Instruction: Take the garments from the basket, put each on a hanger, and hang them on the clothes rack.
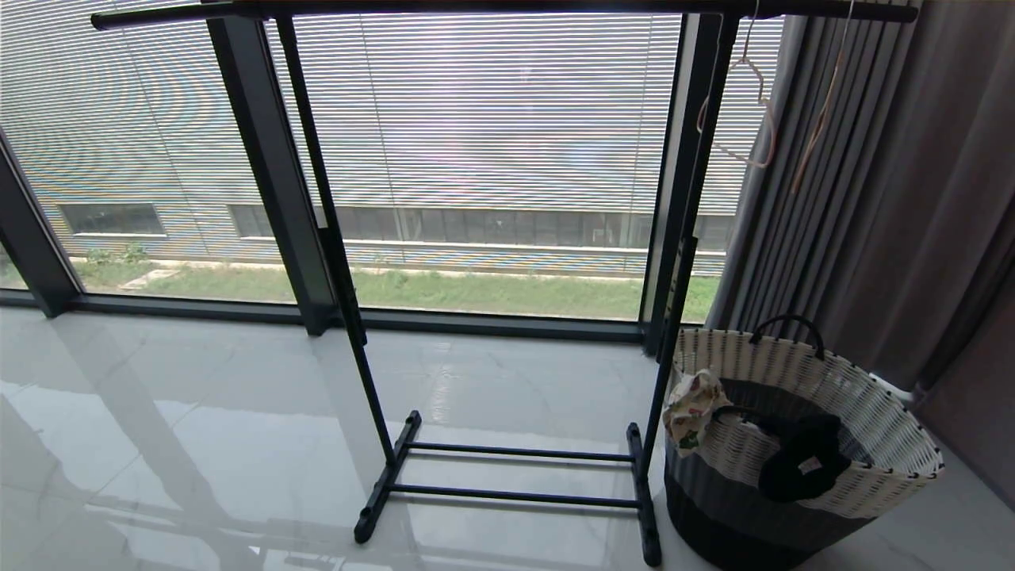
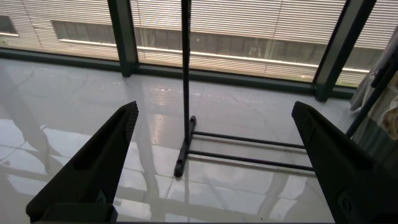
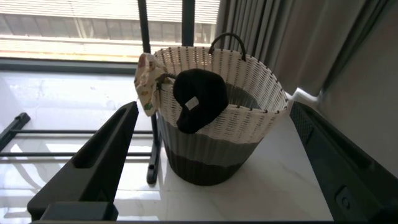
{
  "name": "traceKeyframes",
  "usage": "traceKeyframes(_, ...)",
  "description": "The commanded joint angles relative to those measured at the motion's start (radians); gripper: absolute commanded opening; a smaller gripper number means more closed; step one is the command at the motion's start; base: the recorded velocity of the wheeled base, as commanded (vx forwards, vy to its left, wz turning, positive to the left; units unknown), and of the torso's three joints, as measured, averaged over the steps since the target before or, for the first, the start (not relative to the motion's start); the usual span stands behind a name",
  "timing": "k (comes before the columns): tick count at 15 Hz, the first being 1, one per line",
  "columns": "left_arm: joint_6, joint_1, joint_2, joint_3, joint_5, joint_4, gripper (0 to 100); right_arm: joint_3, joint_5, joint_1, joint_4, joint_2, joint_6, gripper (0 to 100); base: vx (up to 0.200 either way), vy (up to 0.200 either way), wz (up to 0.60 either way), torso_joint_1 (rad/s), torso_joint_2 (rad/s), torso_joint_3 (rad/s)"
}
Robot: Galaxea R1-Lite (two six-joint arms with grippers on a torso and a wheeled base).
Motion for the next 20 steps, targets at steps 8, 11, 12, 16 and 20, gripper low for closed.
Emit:
traceKeyframes(8, 0.001, 0.0, 0.0, 0.0, 0.001, 0.0, 100, 0.0, 0.0, 0.0, 0.0, 0.0, -0.002, 100, 0.1, 0.0, 0.0, -0.001, 0.0, 0.002)
traceKeyframes(11, 0.001, 0.0, 0.0, 0.0, 0.001, 0.0, 100, 0.0, 0.0, 0.0, 0.0, 0.0, 0.0, 100, 0.2, 0.0, 0.0, 0.005, 0.0, 0.004)
traceKeyframes(12, 0.001, 0.0, 0.0, 0.0, 0.001, 0.0, 100, 0.0, 0.0, 0.0, 0.0, 0.0, 0.0, 100, 0.2, 0.0, 0.0, 0.007, 0.0, 0.002)
traceKeyframes(16, 0.001, 0.0, 0.0, 0.0, 0.001, 0.0, 100, 0.0, 0.0, 0.0, 0.0, 0.0, 0.0, 100, 0.2, 0.0, 0.0, 0.001, 0.0, 0.002)
traceKeyframes(20, 0.001, 0.0, 0.0, 0.0, 0.001, 0.0, 100, 0.0, 0.0, 0.0, 0.0, 0.0, 0.003, 100, 0.05, 0.0, 0.0, -0.001, 0.0, -0.001)
